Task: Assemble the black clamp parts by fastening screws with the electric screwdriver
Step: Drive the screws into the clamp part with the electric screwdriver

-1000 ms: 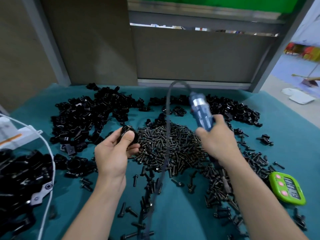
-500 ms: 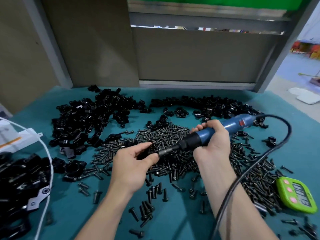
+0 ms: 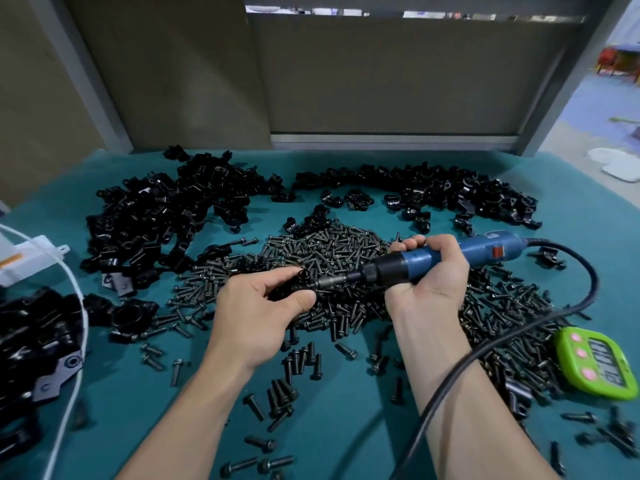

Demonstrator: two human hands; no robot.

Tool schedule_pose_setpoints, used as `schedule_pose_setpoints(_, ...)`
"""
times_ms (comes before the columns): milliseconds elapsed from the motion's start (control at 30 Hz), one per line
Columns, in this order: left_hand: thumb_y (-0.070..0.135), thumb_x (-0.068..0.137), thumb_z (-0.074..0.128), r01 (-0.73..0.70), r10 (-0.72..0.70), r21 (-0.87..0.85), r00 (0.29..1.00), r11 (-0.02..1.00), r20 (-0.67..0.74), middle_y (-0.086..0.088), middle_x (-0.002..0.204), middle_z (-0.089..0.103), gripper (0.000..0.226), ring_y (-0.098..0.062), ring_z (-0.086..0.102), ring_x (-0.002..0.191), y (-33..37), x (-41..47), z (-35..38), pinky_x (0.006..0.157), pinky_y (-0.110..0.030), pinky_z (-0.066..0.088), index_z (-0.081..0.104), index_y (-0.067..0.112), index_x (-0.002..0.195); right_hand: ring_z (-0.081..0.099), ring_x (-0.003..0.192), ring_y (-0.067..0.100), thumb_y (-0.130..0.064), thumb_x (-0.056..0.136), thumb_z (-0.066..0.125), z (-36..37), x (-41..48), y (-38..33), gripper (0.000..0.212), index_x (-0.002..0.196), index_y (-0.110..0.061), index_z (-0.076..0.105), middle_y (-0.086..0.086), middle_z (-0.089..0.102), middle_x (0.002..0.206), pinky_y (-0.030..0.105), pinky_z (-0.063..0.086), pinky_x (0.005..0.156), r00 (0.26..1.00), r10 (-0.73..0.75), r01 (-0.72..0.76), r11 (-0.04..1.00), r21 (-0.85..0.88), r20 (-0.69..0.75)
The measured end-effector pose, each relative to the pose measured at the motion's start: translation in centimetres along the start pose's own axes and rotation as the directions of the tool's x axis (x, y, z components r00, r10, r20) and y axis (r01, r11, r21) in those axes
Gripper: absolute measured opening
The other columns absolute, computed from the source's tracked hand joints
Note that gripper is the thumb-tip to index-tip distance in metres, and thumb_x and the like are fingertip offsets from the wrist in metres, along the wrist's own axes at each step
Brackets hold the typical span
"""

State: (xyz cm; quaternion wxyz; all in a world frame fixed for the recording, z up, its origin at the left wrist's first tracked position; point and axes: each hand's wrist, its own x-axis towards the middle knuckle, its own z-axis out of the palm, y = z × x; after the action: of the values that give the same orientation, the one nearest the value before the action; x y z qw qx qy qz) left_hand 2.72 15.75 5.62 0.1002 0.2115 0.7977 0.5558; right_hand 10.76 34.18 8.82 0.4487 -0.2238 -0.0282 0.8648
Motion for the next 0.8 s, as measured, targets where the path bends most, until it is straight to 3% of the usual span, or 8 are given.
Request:
schedule_pose_setpoints(133,0.028,0.075,0.093,0.009,-0.009,0.004,1.0,1.0,0.004,0.018,0.115,0.075,0.039,-0.003,0.068,0.111,0.3,-0.3,0.0,0.109,-0.035,0.05,0.075,0.043,0.107,0.054,0.051,0.015,0.006,0.087,0.054,0.0,-0.2,0.0,0.019,0.096,-0.01,0.052,0.005,0.056,0.064,0.025,0.051,0.054,1.0,-0.003,0.003,1.0,0.011,0.002)
schedule_pose_setpoints(267,0.022,0.075,0.093,0.009,-0.009,-0.01,1.0,1.0,0.014,0.012,0.113,0.078,0.042,-0.012,0.075,0.103,0.4,-0.3,0.1,0.105,-0.039,0.056,0.076,0.04,0.109,0.053,0.053,0.015,0.006,0.087,0.053,-0.2,-0.1,0.0,0.021,0.099,-0.011,0.051,0.005,0.056,0.065,0.027,0.05,0.054,0.999,-0.011,0.011,1.0,0.013,0.03)
schedule_pose_setpoints(433,0.024,0.075,0.094,-0.024,0.024,0.01,1.0,1.0,-0.005,0.024,0.113,0.073,0.044,0.01,0.068,0.1,0.0,-0.4,0.0,0.093,-0.01,0.051,0.076,0.041,0.111,0.053,0.052,0.015,0.007,0.087,0.053,-0.2,-0.2,0.3,0.019,0.096,-0.01,0.051,0.005,0.056,0.064,0.027,0.05,0.053,0.999,-0.007,0.007,1.0,0.001,0.038)
schedule_pose_setpoints(533,0.024,0.075,0.093,-0.047,0.047,0.03,0.999,0.998,-0.02,0.023,0.112,0.072,0.044,0.011,0.066,0.099,-0.3,-0.3,0.1,0.087,-0.002,0.047,0.075,0.041,0.111,0.053,0.052,0.015,0.006,0.087,0.053,-0.2,-0.2,0.3,0.019,0.096,-0.01,0.051,0.005,0.056,0.063,0.027,0.05,0.053,0.999,-0.003,0.002,1.0,0.011,0.046)
schedule_pose_setpoints(667,0.024,0.076,0.093,-0.062,0.064,0.056,0.997,0.997,-0.034,0.025,0.106,0.072,0.045,0.011,0.067,0.078,-0.5,-0.2,0.3,0.068,0.002,0.045,0.077,0.037,0.115,0.053,0.05,0.015,0.006,0.088,0.053,-0.3,-0.2,0.3,0.017,0.094,-0.01,0.051,0.005,0.056,0.062,0.026,0.05,0.052,0.999,-0.006,0.006,1.0,0.003,0.049)
schedule_pose_setpoints(733,0.023,0.076,0.093,-0.069,0.071,0.062,0.997,0.996,-0.034,0.027,0.103,0.071,0.045,0.011,0.066,0.074,-0.7,-0.2,0.3,0.067,0.004,0.044,0.077,0.036,0.117,0.053,0.05,0.015,0.005,0.088,0.053,-0.3,-0.2,0.3,0.016,0.094,-0.01,0.051,0.005,0.056,0.062,0.026,0.05,0.052,0.999,-0.004,0.003,1.0,0.004,0.053)
schedule_pose_setpoints(800,0.024,0.076,0.093,-0.064,0.066,0.056,0.998,0.996,-0.022,0.034,0.086,0.07,0.045,0.007,0.064,0.07,-0.9,-0.1,0.4,0.066,0.004,0.042,0.077,0.036,0.117,0.053,0.05,0.015,0.005,0.087,0.053,-0.3,-0.2,0.2,0.017,0.094,-0.01,0.051,0.004,0.056,0.062,0.026,0.05,0.052,0.998,0.002,-0.002,1.0,0.003,0.057)
